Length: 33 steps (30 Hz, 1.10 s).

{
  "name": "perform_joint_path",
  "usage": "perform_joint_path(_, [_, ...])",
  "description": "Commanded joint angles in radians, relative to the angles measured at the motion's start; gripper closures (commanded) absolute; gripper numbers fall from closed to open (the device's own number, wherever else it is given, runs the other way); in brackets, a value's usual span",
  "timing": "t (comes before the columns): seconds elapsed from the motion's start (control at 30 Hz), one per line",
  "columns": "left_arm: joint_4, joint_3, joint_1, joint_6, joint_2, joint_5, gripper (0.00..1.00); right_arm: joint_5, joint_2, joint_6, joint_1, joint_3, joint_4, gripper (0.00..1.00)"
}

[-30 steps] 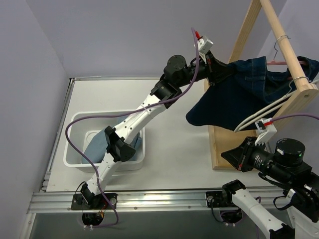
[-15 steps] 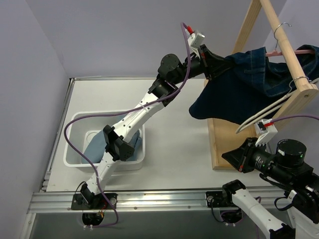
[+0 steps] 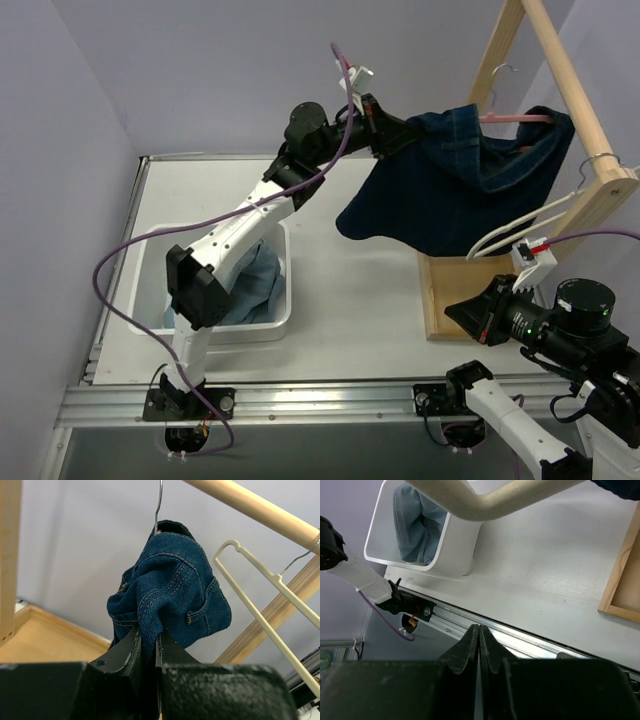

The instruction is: Remove the skirt from the hanger

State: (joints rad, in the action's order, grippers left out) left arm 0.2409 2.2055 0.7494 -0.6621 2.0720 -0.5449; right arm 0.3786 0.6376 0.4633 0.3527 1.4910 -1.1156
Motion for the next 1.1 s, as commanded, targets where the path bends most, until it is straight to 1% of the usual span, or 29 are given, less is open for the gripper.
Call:
perform_joint_path(0.0, [0.221, -0.090, -0.050, -0.034, -0.192, 0.017, 0.98, 0.016, 0.031, -0.015, -0.011, 0.014, 0.045, 1.00])
perform_joint_path(0.13, [0.206, -0.220, -0.085, -0.034, -0.291, 0.014, 0.98, 0.016, 0.066, -0.015, -0.014, 0.020, 0.074, 1.00])
perform_joint_path(0.27, [0.069, -0.323, -0.096, 0.028, -0.407, 0.016, 0.98, 0.042, 0.123, -0.023, -0.015, 0.052, 0.128, 1.00])
perform_joint_path(0.3, [0.026, -0.383, -0.102, 0.042, -0.464, 0.016, 0.98, 0.052, 0.137, -0.025, -0.015, 0.060, 0.152, 1.00])
perform_joint_path(0.37, [0.000, -0.456, -0.105, 0.053, -0.527, 0.020, 0.98, 0.062, 0.181, -0.038, -0.017, 0.084, 0.172, 1.00])
perform_joint_path(0.4, [0.000, -0.498, -0.108, 0.059, -0.600, 0.023, 0.98, 0.069, 0.198, -0.046, -0.017, 0.094, 0.187, 1.00])
perform_joint_path(0.43, [0.000, -0.583, -0.111, 0.067, -0.636, 0.028, 0.98, 0.084, 0.235, -0.054, -0.015, 0.103, 0.194, 1.00])
perform_joint_path(0.47, [-0.015, -0.622, -0.113, 0.070, -0.711, 0.051, 0.98, 0.095, 0.253, -0.064, -0.018, 0.113, 0.198, 1.00])
perform_joint_path(0.53, [-0.044, -0.706, -0.125, 0.071, -0.774, 0.057, 0.98, 0.111, 0.315, -0.095, -0.018, 0.165, 0.197, 1.00])
perform_joint_path(0.57, [-0.079, -0.727, -0.127, 0.075, -0.833, 0.059, 0.98, 0.111, 0.332, -0.103, -0.018, 0.188, 0.197, 1.00])
perform_joint_path(0.63, [-0.120, -0.777, -0.130, 0.084, -0.888, 0.074, 0.98, 0.129, 0.391, -0.118, -0.018, 0.261, 0.201, 1.00])
perform_joint_path(0.8, [-0.213, -0.840, -0.130, 0.091, -1.030, 0.114, 0.98, 0.157, 0.488, -0.109, -0.015, 0.368, 0.244, 1.00])
perform_joint_path(1.0, [-0.336, -0.839, -0.131, 0.125, -1.073, 0.157, 0.98, 0.189, 0.577, -0.066, 0.011, 0.448, 0.310, 1.00])
perform_joint_path(1.07, [-0.354, -0.830, -0.130, 0.136, -1.072, 0.172, 0.98, 0.187, 0.599, -0.052, 0.048, 0.468, 0.322, 1.00])
